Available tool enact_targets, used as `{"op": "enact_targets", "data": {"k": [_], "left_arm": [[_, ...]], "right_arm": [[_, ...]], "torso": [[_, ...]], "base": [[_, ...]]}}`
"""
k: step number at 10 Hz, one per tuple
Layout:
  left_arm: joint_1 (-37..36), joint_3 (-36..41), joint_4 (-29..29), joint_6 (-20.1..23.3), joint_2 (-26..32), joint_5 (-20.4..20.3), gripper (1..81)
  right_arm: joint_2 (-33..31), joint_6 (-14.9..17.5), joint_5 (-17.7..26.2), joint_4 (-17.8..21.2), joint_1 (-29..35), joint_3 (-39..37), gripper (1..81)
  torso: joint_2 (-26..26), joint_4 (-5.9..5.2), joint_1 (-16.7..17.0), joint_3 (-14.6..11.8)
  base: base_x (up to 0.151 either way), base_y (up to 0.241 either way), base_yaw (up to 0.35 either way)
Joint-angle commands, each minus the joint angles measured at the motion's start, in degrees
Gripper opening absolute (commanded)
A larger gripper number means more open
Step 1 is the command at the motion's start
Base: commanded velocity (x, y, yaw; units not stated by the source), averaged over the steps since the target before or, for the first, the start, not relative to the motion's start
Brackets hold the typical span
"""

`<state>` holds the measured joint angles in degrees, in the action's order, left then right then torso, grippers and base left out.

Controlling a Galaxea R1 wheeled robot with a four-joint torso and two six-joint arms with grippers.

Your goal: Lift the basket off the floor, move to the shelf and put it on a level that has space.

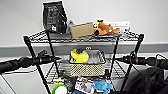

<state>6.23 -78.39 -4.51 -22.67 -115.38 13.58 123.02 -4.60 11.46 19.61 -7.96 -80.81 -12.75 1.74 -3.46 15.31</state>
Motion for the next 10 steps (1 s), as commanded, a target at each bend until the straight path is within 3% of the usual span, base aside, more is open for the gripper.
{"op": "enact_targets", "data": {"k": [1,3,6,10], "left_arm": [[-5.0,8.3,0.0,-0.3,7.9,-0.3,81.1],[-2.2,13.9,0.2,-0.3,13.1,-0.4,81.1],[6.5,19.7,0.6,0.2,18.9,-4.3,81.1],[21.7,22.2,0.5,0.3,20.7,-9.8,81.1]], "right_arm": [[-9.0,-0.5,-3.8,0.7,1.9,10.9,81.1],[-14.1,-0.5,-5.0,0.8,-0.4,16.0,81.1],[-20.8,-0.5,-6.5,0.8,-5.5,23.2,81.1],[-22.9,-0.4,-6.4,0.7,-18.6,24.8,81.1]], "torso": [[0.0,0.0,0.0,0.0],[0.0,0.0,0.0,0.0],[0.0,0.0,0.0,0.0],[-0.1,0.0,0.1,-0.1]], "base": [[0.0,0.0,0.0],[0.0,0.0,0.0],[0.0,0.0,0.0],[0.0,0.0,0.0]]}}
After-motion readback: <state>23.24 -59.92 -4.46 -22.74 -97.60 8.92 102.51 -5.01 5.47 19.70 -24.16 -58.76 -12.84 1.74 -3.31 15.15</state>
